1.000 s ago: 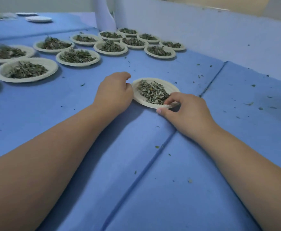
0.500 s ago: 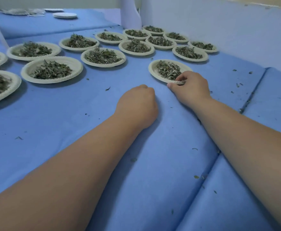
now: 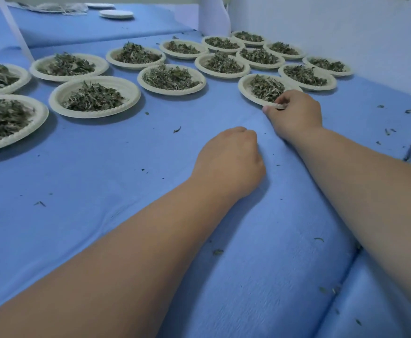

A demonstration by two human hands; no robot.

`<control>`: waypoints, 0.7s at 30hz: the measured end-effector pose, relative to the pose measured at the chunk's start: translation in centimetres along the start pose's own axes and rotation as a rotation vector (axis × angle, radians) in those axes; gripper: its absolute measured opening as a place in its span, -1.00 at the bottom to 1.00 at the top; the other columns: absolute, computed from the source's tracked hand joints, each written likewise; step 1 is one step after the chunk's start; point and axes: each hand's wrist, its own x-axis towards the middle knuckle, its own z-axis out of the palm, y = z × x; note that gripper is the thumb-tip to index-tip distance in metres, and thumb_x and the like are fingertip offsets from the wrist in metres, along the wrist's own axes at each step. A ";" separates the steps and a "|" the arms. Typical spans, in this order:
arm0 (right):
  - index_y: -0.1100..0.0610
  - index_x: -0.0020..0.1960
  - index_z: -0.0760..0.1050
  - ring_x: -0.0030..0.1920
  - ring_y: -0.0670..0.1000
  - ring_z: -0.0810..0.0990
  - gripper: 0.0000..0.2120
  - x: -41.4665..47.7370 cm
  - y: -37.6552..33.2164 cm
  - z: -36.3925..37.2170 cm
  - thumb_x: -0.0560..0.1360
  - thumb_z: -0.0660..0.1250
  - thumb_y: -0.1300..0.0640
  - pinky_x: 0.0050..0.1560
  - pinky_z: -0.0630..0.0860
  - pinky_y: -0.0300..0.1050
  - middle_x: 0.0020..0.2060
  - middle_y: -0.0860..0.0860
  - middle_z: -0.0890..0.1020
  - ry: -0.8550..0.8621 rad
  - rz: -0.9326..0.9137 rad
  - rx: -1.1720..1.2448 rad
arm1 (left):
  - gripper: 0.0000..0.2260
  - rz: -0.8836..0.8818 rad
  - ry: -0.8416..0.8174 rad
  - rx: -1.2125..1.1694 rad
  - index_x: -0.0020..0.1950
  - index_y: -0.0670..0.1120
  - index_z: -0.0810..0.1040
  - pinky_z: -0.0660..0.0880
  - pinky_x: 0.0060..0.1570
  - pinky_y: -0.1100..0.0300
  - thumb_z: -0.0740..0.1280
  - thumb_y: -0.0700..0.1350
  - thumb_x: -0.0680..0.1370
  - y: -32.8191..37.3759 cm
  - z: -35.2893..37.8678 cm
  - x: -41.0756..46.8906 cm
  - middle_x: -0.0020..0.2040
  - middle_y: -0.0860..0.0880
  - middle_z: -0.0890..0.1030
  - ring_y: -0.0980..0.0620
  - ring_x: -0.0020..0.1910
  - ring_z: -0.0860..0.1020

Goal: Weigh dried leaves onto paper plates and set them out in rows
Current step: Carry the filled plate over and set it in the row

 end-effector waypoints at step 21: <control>0.06 0.45 0.42 0.51 0.13 0.31 -0.51 -5.1 -0.9 -3.0 0.57 0.36 -0.08 0.47 0.30 0.05 0.48 0.07 0.41 -0.073 -0.125 0.014 | -0.80 0.040 -0.075 0.013 0.14 -0.16 0.52 0.45 0.01 -0.03 0.20 -0.18 0.56 0.8 -0.2 0.2 0.11 -0.10 0.56 -0.17 0.13 0.53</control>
